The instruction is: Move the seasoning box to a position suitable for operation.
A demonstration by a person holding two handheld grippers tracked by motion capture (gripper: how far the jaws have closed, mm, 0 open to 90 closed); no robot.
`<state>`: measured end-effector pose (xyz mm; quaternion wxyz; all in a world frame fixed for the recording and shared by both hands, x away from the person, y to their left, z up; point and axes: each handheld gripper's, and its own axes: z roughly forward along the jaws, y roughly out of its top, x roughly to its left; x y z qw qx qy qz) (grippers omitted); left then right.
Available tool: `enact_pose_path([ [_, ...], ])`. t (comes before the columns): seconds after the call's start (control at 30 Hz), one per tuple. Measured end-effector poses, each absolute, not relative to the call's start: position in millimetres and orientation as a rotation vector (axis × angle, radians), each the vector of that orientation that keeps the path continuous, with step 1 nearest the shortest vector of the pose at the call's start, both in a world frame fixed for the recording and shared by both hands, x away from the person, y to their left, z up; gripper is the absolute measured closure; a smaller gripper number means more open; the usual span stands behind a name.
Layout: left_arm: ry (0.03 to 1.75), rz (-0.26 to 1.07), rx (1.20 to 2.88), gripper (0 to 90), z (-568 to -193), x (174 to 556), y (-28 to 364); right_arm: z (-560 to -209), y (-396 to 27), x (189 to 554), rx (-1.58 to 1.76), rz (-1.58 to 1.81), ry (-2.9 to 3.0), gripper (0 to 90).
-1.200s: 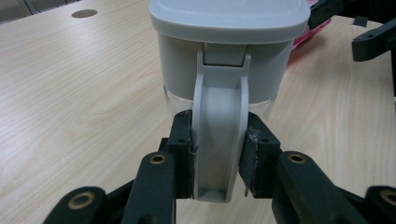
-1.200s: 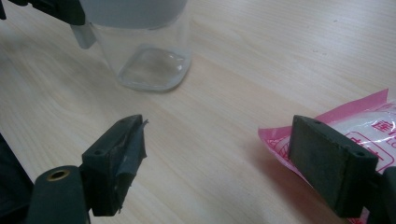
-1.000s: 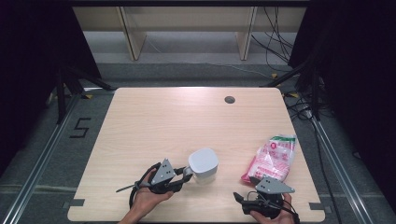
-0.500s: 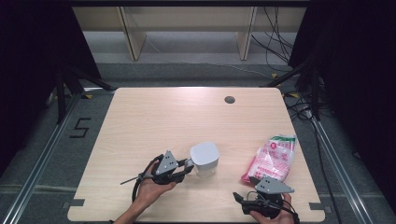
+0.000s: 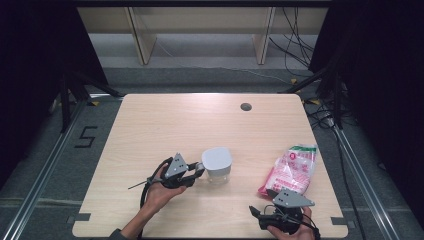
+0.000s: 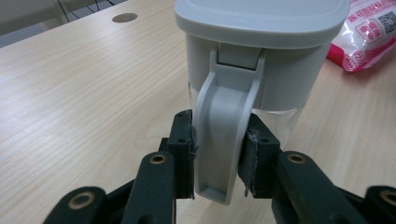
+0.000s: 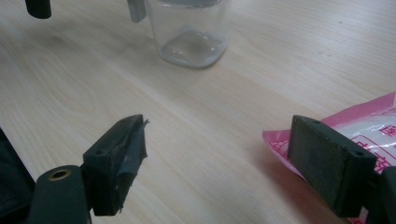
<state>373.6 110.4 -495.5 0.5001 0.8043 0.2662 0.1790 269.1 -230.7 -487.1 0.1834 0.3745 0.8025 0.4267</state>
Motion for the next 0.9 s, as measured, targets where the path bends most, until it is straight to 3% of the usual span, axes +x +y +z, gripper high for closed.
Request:
enact_pose_path([
  [0.9, 0.64, 0.449, 1.958, 69.0, -494, 388, 114, -490, -230, 272, 1.04, 1.215, 2.282, 20.4],
])
